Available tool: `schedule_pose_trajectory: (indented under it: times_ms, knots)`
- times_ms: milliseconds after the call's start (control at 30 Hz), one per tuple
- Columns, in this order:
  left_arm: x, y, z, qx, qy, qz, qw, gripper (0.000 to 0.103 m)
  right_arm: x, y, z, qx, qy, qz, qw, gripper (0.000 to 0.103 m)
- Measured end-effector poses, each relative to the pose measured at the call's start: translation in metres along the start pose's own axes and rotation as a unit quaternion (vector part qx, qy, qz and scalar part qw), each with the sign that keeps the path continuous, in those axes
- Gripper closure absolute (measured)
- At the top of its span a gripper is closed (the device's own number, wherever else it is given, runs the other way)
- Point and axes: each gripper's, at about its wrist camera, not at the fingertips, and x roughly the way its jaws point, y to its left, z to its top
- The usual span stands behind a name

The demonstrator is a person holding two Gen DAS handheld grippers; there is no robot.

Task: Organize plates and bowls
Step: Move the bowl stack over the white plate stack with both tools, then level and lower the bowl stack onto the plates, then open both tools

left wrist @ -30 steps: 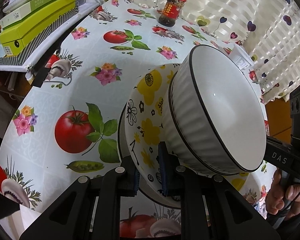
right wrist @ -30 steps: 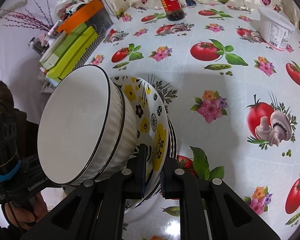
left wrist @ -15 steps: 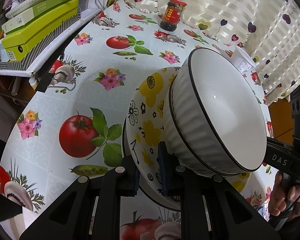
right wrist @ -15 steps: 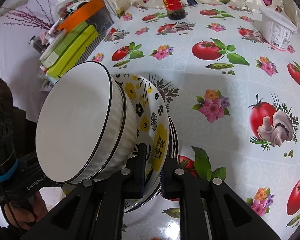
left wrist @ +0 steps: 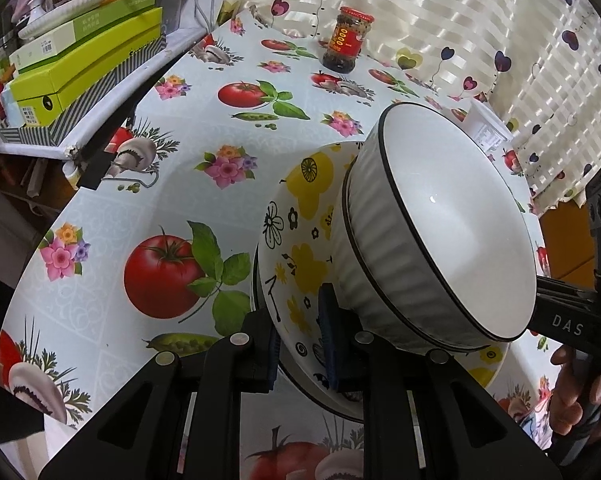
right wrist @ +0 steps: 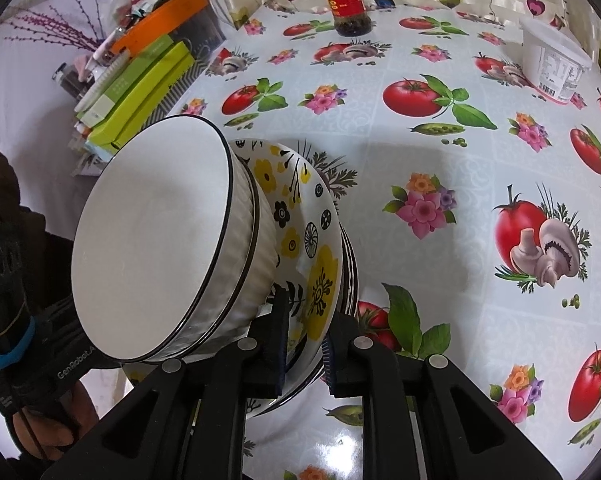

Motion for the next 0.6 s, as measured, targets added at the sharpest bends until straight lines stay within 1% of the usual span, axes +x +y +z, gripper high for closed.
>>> schedule_pose_trajectory:
  times_ms: [233,300,333,367,400,433,467,500,600]
  knots:
    - [-0.005,0.001,0.0,-0.001,-0.006,-0.001,1.0,0.085,-0.007,0.001,0.0,0.0,0.004,-0.001,1.0,0.085]
    - [-0.006,0.002,0.0,-0.003,-0.007,-0.002,1.0,0.085,-0.01,-0.001,-0.001,0.004,0.005,0.005,1.0,0.083]
    - [-0.008,0.002,0.0,-0.003,-0.01,-0.002,0.9999,0.085,-0.012,-0.001,-0.002,0.004,0.003,0.003,1.0,0.081]
    - [-0.01,0.002,0.0,-0.003,-0.015,0.0,0.9999,0.084,-0.017,-0.001,-0.002,0.0,-0.004,-0.006,1.0,0.074]
    - [-0.011,0.003,0.0,-0.003,-0.017,0.001,0.9999,0.084,-0.021,-0.002,-0.003,0.002,-0.01,-0.007,1.0,0.071]
    - [-0.012,0.003,0.0,-0.005,-0.017,0.0,0.9998,0.084,-0.026,-0.005,-0.003,0.005,-0.015,-0.003,1.0,0.07]
    - [-0.012,0.004,0.0,-0.006,-0.018,-0.002,0.9998,0.084,-0.031,-0.006,-0.004,0.006,-0.023,0.002,1.0,0.067]
    - [-0.013,0.004,-0.001,-0.007,-0.019,-0.001,0.9998,0.084,-0.035,-0.008,-0.004,0.007,-0.03,0.002,1.0,0.065]
    - [-0.018,0.006,-0.002,-0.009,-0.027,-0.003,0.9996,0.084,-0.041,-0.009,-0.008,0.008,-0.039,0.005,0.999,0.065]
